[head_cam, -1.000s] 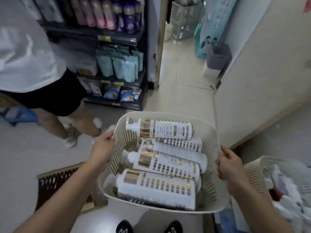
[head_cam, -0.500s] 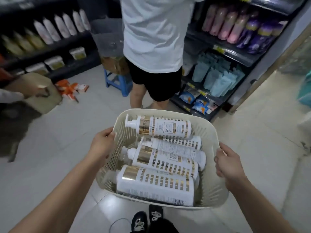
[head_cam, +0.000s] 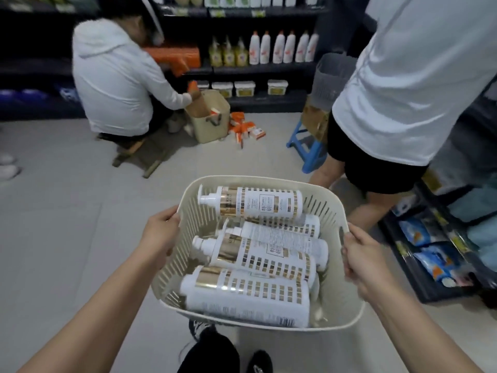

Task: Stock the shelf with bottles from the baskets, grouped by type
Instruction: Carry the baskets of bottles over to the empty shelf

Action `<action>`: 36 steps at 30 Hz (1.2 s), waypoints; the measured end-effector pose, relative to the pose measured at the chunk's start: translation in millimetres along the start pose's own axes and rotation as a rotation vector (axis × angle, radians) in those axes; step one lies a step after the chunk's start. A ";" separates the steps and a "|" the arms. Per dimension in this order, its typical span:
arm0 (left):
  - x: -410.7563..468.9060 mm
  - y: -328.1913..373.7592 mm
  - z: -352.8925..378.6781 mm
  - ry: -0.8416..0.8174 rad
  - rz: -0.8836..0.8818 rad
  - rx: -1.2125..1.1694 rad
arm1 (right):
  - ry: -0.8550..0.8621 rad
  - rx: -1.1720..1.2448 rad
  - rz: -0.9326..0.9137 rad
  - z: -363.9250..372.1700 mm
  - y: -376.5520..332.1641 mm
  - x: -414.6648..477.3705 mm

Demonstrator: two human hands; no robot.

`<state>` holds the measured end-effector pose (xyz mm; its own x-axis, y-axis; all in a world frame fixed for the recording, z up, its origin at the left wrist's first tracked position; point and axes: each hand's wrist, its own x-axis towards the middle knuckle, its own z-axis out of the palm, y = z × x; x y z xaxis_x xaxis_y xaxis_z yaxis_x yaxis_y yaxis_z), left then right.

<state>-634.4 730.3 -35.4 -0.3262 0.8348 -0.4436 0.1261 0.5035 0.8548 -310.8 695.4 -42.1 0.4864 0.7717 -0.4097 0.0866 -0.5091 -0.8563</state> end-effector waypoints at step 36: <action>153.0 -71.3 -445.5 1.008 -0.341 -0.566 | -1.105 -0.524 -0.410 675.3 -244.0 -81.6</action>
<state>-1110.6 722.8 -44.2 -0.8799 0.0014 -0.4751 -0.4551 0.2846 0.8437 -958.7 1014.0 -12.1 -0.6087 0.6823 -0.4049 0.5093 -0.0552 -0.8588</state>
